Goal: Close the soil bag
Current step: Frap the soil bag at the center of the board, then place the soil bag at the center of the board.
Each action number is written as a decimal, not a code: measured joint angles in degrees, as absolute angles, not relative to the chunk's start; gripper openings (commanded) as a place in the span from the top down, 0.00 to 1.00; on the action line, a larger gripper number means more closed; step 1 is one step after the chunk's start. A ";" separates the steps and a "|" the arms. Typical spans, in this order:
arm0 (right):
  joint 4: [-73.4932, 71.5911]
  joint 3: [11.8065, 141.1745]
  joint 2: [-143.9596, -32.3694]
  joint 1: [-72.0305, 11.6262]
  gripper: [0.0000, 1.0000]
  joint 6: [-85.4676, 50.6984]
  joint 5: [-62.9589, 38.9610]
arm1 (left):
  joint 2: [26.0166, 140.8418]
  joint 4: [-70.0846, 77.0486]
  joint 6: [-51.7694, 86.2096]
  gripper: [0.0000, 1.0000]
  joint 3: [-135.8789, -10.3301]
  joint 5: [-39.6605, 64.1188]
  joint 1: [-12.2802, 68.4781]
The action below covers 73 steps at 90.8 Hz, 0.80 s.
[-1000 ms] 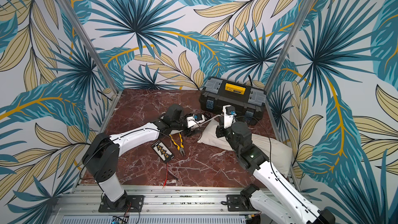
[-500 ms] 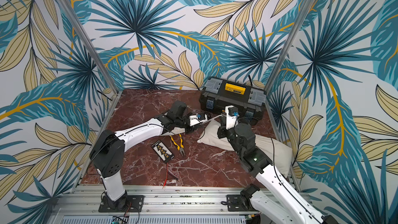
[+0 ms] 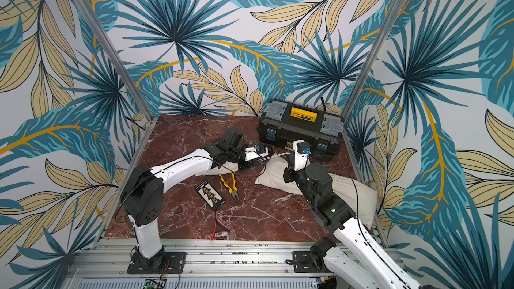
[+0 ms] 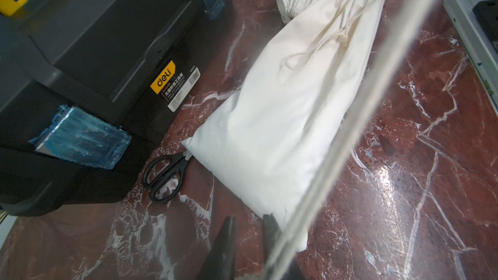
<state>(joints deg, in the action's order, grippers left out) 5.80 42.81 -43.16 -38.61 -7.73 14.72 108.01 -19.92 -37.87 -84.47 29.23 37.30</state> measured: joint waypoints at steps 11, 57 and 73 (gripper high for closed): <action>4.84 42.81 -43.20 -38.61 1.00 -7.75 14.72 | 108.01 -20.21 -37.52 0.73 -84.49 30.06 37.52; 2.22 42.61 -43.94 -38.57 1.00 -8.05 14.50 | 108.03 -20.34 -34.63 0.79 -85.71 31.48 38.17; 2.11 42.39 -43.81 -38.57 1.00 -8.14 14.52 | 108.03 -20.36 -34.37 0.93 -85.71 29.06 38.22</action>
<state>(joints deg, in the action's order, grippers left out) 2.11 42.39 -43.81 -38.57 -8.14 14.52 108.03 -20.36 -34.37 -85.71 29.06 38.22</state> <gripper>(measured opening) 0.065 0.105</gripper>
